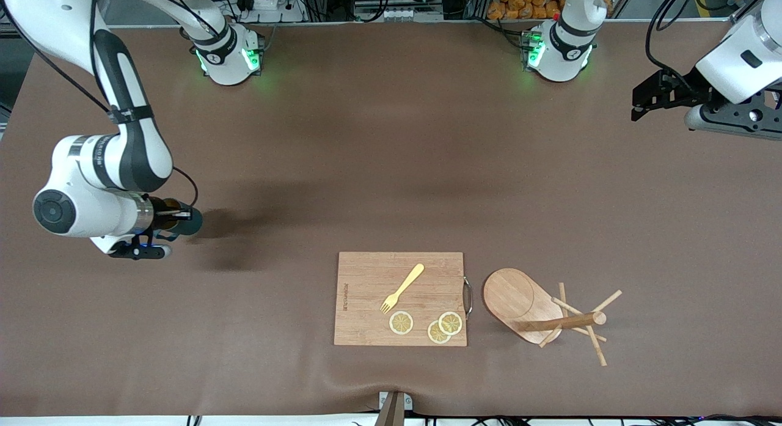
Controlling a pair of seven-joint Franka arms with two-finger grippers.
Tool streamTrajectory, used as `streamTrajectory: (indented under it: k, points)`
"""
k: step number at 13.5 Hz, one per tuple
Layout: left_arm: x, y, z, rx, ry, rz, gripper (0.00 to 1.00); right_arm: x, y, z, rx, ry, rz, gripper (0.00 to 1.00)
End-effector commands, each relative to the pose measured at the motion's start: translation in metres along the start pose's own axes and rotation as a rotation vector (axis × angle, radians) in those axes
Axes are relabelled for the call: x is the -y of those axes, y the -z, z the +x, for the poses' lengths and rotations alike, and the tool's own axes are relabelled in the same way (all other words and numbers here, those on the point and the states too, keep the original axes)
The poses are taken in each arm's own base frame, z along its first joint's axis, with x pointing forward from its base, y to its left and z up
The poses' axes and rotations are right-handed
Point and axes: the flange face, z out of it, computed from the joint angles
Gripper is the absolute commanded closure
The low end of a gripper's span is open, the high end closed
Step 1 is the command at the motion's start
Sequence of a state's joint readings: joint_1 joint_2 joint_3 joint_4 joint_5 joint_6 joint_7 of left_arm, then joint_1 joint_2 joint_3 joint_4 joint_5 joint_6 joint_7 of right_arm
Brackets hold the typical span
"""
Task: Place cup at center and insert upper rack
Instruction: 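Carry the held mug with the right gripper to the table center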
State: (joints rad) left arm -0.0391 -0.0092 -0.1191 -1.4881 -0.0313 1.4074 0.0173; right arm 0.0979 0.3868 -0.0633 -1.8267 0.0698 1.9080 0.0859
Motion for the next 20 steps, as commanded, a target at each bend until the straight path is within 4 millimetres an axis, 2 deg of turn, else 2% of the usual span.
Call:
streamTrajectory:
  k: [1,3,8,10,13,15,18,20]
  points:
    - [-0.002,0.006,-0.001,-0.013,-0.002,-0.002,0.0,0.056,0.01,-0.018,0.01,-0.098,0.029,1.0]
    - [-0.002,0.008,0.0,-0.021,-0.002,0.0,0.0,0.096,0.01,-0.028,0.018,-0.162,0.053,1.0]
    - [0.0,0.008,0.001,-0.019,0.002,0.002,0.0,0.215,0.002,-0.07,0.026,-0.352,0.092,1.0]
    - [0.003,0.007,0.001,-0.018,0.005,0.002,0.0,0.249,0.002,-0.085,0.015,-0.435,0.085,1.0]
    - [0.002,0.007,0.001,-0.019,0.003,0.0,0.0,0.305,-0.009,-0.112,-0.016,-0.527,0.097,1.0]
    - [0.0,0.007,0.001,-0.021,-0.001,0.002,0.0,0.35,-0.02,-0.138,-0.019,-0.602,0.15,1.0]
    - [0.0,0.007,0.001,-0.019,0.0,0.002,0.0,0.406,-0.032,-0.17,-0.037,-0.694,0.217,1.0]
    - [-0.001,0.007,0.001,-0.021,-0.003,0.001,0.0,0.443,-0.047,-0.179,-0.043,-0.771,0.242,1.0]
